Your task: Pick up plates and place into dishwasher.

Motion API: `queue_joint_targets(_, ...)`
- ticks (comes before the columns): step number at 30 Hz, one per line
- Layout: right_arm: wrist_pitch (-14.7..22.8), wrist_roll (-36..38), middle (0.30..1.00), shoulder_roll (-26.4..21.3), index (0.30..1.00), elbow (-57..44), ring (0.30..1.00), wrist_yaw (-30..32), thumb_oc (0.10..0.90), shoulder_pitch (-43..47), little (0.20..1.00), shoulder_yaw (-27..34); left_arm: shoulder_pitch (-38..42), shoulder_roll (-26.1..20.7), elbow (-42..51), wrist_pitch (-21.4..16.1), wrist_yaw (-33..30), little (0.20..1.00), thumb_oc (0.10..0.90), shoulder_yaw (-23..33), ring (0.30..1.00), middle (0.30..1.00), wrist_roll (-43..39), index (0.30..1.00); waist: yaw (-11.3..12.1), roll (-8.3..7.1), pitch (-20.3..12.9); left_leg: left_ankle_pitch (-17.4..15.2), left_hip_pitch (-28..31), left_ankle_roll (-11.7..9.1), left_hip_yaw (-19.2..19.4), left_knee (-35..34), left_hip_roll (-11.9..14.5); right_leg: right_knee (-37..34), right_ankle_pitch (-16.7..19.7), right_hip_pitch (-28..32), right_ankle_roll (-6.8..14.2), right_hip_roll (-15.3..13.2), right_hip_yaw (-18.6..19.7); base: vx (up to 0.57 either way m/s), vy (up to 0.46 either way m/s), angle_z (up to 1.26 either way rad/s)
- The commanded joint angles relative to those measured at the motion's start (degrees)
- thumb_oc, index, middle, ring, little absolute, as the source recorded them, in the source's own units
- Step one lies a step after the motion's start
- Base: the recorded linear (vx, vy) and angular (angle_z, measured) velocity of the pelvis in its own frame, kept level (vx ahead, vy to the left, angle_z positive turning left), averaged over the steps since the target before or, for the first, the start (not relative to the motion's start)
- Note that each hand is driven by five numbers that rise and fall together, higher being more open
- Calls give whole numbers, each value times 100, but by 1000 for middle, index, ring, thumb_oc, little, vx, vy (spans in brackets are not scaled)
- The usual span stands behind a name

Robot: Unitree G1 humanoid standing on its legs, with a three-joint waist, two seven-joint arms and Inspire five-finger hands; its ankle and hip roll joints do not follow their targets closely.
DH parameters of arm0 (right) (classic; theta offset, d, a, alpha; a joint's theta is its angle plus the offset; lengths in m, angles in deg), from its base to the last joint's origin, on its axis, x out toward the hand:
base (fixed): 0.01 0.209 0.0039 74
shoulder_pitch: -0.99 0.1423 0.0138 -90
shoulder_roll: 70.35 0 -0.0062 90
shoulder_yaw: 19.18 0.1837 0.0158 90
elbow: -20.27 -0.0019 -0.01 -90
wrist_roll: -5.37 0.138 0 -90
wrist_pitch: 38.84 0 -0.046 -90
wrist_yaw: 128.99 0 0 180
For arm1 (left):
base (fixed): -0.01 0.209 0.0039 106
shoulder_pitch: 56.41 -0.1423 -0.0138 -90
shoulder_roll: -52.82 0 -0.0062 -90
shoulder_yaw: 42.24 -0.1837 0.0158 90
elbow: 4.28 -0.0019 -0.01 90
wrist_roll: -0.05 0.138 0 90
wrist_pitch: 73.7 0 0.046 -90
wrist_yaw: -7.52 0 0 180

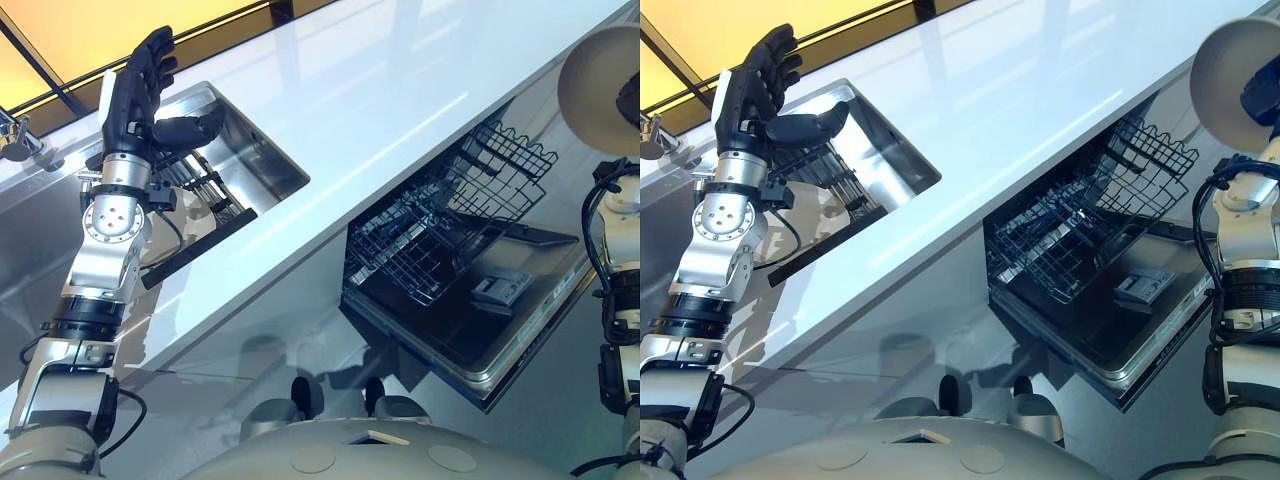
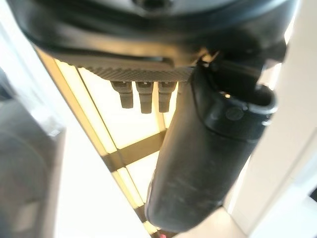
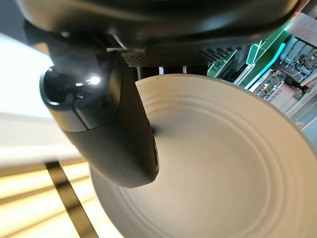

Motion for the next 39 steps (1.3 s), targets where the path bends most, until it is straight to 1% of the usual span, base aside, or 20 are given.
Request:
queue_joint_targets(1, 178, -303, 300, -863, 300, -60, 300, 36, 100, 290, 200, 58, 338, -509, 57, -632, -143, 900, 800, 424, 900, 900, 270, 900, 182, 103, -486, -593, 160, 52, -194, 26, -200, 837, -954, -171, -6, 434, -151, 43, 1, 7)
queue_joint_targets(3, 206, -156, 300, -887, 300, 266, 300, -56, 100, 254, 200, 12, 263, -481, 13, -714, -199, 900, 800, 458, 900, 900, 271, 900, 210, 127, -421, -572, 150, 45, -219, 26, -204, 931, -983, -212, -9, 403, -201, 49, 4, 13)
queue_joint_targets(5, 286, -194, 300, -896, 300, 548, 300, -93, 100, 242, 200, -40, 186, -433, 28, -757, -247, 900, 800, 506, 900, 900, 305, 900, 237, 157, -359, -553, 131, 36, -243, 39, -210, 1031, -1013, -257, -9, 368, -238, 42, 14, 11)
queue_joint_targets(10, 227, -255, 300, -1003, 300, 957, 300, -262, 100, 293, 200, -237, 54, -400, 43, -840, -393, 900, 800, 565, 900, 900, 347, 900, 311, 263, -104, -495, -41, 18, -318, 165, -226, 1382, -1081, -503, -26, 258, -315, 5, 10, 15)
queue_joint_targets(14, 33, -266, 300, -1151, 300, 1322, 300, -292, 100, 703, 200, -567, 144, -519, 38, -891, -473, 900, 800, 533, 900, 900, 273, 900, 396, 335, 188, -496, -303, -2, -377, 304, -253, 1621, -1195, -774, -55, 191, -340, -67, -14, 25)
queue_joint_targets(19, -226, -230, 300, -1300, 300, 1838, 300, -357, 100, 1263, 200, -1042, 242, -724, 30, -1030, -419, 900, 800, 505, 900, 900, 122, 900, 516, 387, 477, -428, -655, -49, -421, 436, -254, 1660, -1187, -1005, -114, 168, -399, -62, -41, 15)
queue_joint_targets(24, -260, -91, 300, -1332, 300, 2311, 300, -271, 100, 1804, 200, -1444, 323, -939, 92, -1218, -443, 900, 800, 443, 900, 900, -28, 900, 638, 446, 719, -374, -971, -77, -439, 517, -228, 1622, -1154, -1219, -171, 164, -454, -56, -40, 17)
queue_joint_targets(30, -426, -88, 300, -1253, 300, 2216, 300, -96, 100, 2323, 200, -1851, 560, -1094, 174, -1273, -623, 900, 800, 320, 900, 900, -203, 900, 694, 482, 988, -315, -1398, -66, -411, 647, -194, 1761, -1132, -1620, -224, 159, -473, -86, -29, 10)
queue_joint_targets(35, -543, -189, 300, -1085, 300, 1874, 300, -7, 100, 2490, 200, -2033, 682, -1054, 221, -1245, -707, 900, 800, 288, 900, 900, -172, 900, 696, 469, 1113, -296, -1594, -40, -383, 710, -203, 1891, -1128, -1856, -245, 172, -455, -58, -13, 4)
queue_joint_targets(39, -592, -441, 300, -905, 300, 1733, 300, -113, 100, 2511, 200, -2102, 703, -932, 240, -1266, -735, 900, 800, 293, 900, 900, -115, 900, 699, 466, 1166, -292, -1678, -19, -369, 780, -243, 1971, -1119, -1962, -253, 177, -428, -8, 0, 0)
